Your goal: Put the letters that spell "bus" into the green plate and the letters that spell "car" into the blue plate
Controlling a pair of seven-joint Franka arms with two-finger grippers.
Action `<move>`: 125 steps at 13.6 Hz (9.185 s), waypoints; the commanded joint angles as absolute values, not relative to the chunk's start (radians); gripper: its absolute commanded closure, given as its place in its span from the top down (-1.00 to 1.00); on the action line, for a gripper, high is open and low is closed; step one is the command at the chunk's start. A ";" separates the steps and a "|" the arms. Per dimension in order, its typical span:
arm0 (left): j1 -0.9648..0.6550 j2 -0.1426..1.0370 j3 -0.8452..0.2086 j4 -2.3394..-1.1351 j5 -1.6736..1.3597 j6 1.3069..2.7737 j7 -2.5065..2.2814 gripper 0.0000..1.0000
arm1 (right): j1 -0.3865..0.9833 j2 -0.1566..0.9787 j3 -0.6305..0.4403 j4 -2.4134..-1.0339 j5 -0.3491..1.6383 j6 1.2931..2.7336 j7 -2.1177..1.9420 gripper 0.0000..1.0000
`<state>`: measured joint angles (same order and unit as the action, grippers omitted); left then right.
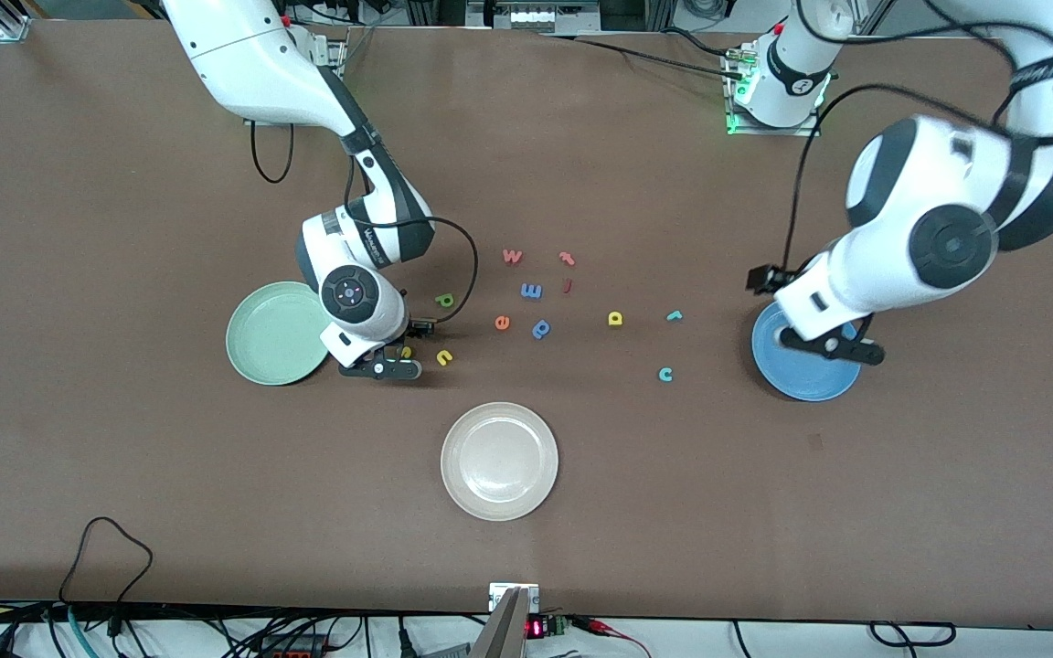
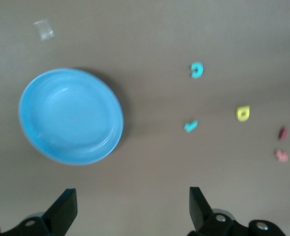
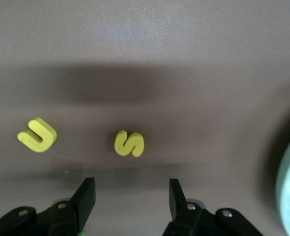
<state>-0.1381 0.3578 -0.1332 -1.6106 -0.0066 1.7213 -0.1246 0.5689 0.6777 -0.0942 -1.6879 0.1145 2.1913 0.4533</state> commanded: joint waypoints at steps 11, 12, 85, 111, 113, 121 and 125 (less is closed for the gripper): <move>-0.184 0.606 -0.132 -1.517 -0.008 2.026 -0.210 0.92 | 0.569 0.767 -0.106 -1.626 0.137 2.273 0.526 0.14; -0.181 0.615 -0.132 -1.510 -0.009 2.028 -0.209 0.93 | 0.571 0.770 -0.106 -1.626 0.137 2.278 0.540 0.14; -0.301 0.727 -0.120 -1.666 0.107 2.313 -0.387 -0.74 | 0.604 0.462 -0.341 -1.818 0.137 2.095 0.273 1.00; 0.032 0.577 -0.124 -1.772 0.160 1.999 -0.123 0.70 | 0.942 0.687 -0.314 -1.819 0.422 2.316 0.499 0.41; 0.031 0.572 -0.127 -1.763 0.160 1.994 -0.123 1.00 | 0.936 0.687 -0.314 -1.819 0.420 2.318 0.497 0.28; 0.031 0.545 -0.326 -1.681 0.143 1.899 -0.249 1.00 | 0.945 0.696 -0.316 -1.819 0.420 2.316 0.494 -0.54; 0.006 0.569 -0.434 -1.782 0.143 2.112 -0.487 1.00 | 0.933 0.606 -0.351 -1.819 0.404 2.208 0.468 -0.59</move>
<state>0.0100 0.5597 -0.4032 -1.7194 0.1371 2.0082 -0.4036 0.9320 0.6577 -0.3204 -1.8173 0.4004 2.2784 0.4922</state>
